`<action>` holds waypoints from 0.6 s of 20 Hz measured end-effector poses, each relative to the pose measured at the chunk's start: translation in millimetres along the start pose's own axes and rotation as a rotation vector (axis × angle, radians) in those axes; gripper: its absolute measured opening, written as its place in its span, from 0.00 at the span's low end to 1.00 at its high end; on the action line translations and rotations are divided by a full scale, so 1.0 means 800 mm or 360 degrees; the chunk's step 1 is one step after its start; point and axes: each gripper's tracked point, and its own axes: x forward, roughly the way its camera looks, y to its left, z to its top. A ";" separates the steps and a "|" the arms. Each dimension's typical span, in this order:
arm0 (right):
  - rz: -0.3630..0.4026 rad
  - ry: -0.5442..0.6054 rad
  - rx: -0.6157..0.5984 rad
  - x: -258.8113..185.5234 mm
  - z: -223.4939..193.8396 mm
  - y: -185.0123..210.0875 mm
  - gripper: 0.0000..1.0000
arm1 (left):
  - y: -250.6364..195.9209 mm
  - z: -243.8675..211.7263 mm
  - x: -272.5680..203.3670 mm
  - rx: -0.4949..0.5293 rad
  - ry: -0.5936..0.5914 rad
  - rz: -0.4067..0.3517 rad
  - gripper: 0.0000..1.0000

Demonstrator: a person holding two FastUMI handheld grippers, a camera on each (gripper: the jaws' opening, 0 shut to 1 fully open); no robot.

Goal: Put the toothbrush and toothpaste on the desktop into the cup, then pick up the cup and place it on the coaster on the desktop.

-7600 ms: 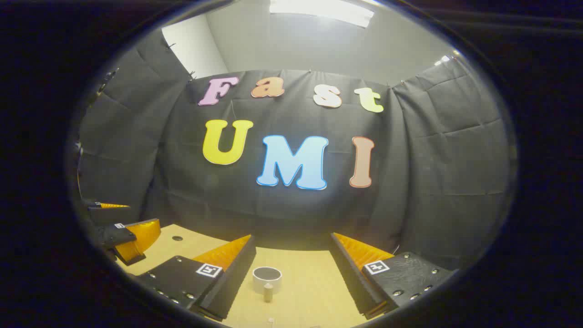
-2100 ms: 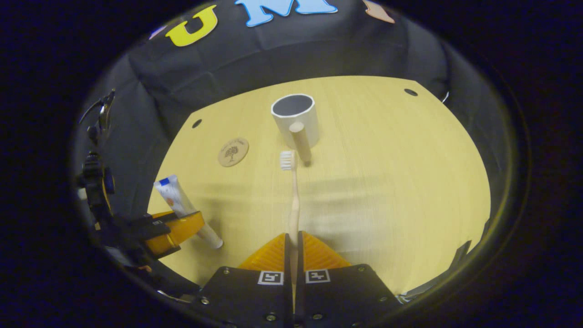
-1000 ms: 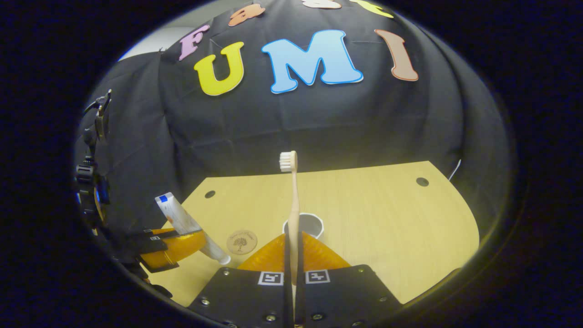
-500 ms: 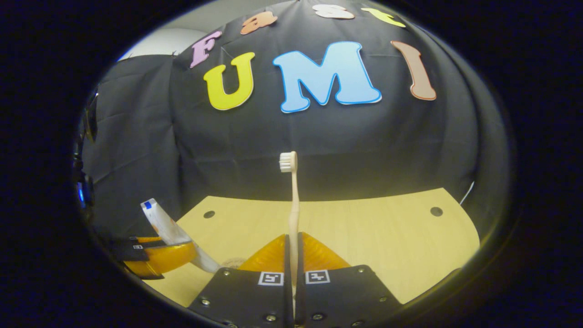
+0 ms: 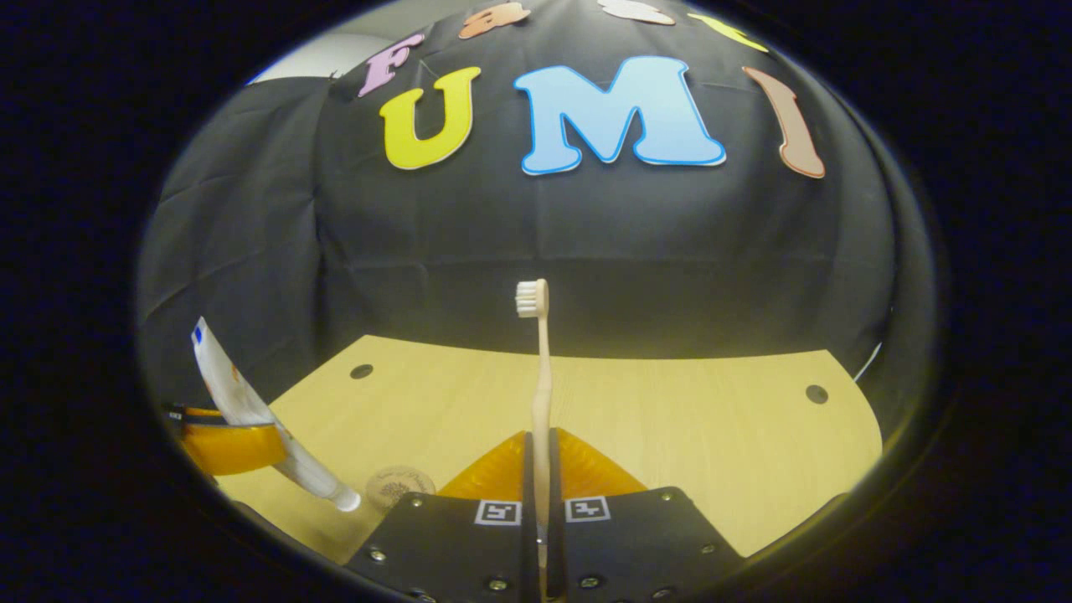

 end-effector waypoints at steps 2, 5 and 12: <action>0.0006 0.0061 0.0001 0.006 -0.015 0.002 0.04 | 0.001 0.001 0.004 0.0001 -0.0022 0.0013 0.25; 0.0005 0.0102 0.0002 0.006 -0.025 0.001 0.06 | 0.002 0.000 0.004 0.0007 -0.0018 0.0028 0.25; 0.0003 0.0154 0.0053 -0.013 -0.034 -0.008 0.39 | 0.000 -0.003 0.007 -0.0016 0.0005 0.0015 0.25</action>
